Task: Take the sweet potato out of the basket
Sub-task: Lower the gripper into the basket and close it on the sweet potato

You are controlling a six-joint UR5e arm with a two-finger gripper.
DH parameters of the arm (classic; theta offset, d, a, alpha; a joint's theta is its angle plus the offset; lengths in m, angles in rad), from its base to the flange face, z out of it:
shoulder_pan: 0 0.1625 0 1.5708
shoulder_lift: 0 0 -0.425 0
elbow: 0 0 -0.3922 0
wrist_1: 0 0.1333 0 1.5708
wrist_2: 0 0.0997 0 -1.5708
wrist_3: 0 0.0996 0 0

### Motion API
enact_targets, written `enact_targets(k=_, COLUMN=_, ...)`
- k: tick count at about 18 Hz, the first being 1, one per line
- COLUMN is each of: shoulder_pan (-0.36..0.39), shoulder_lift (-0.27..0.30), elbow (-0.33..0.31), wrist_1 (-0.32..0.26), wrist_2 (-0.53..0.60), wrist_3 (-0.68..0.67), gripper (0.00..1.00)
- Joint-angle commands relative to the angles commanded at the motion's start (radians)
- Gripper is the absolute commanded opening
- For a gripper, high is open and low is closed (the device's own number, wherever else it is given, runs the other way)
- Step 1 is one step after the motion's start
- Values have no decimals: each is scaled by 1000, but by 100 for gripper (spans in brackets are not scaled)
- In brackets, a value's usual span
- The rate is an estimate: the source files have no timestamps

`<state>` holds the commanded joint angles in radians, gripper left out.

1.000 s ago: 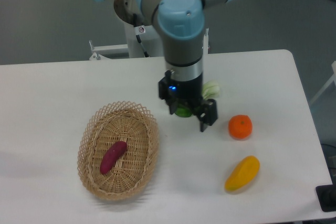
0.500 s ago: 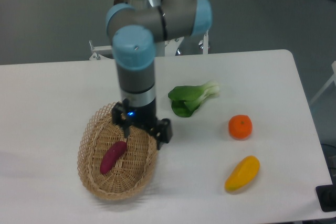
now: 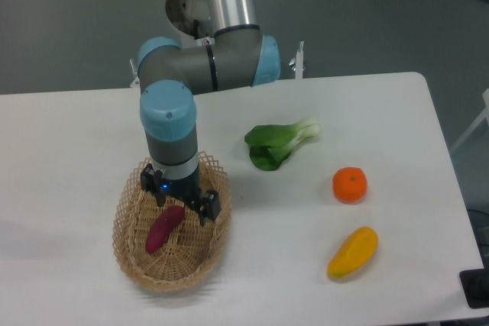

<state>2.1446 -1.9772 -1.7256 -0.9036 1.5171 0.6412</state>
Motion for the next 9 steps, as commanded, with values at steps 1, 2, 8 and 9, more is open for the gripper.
enact_targets(k=1, shoulder_pan=-5, shoulder_lift=-14, elbow=-3, wrist_1=2, wrist_2=2, wrist_3=-2, gripper=100)
enact_targets(k=2, shoulder_pan=-9, shoulder_lift=-25, elbow=-3, wrist_1=2, wrist_2=0, wrist_3=-3, gripper=100)
enact_targets(k=8, shoulder_pan=-32, shoulder_lift=-60, elbow=-5, wrist_1=9, wrist_2=0, wrist_3=-3, gripper=100)
enact_targets(k=9, shoulder_pan=-34, shoulder_lift=-61, elbow=-6, wrist_1=18, wrist_2=0, wrist_3=-3, gripper=100)
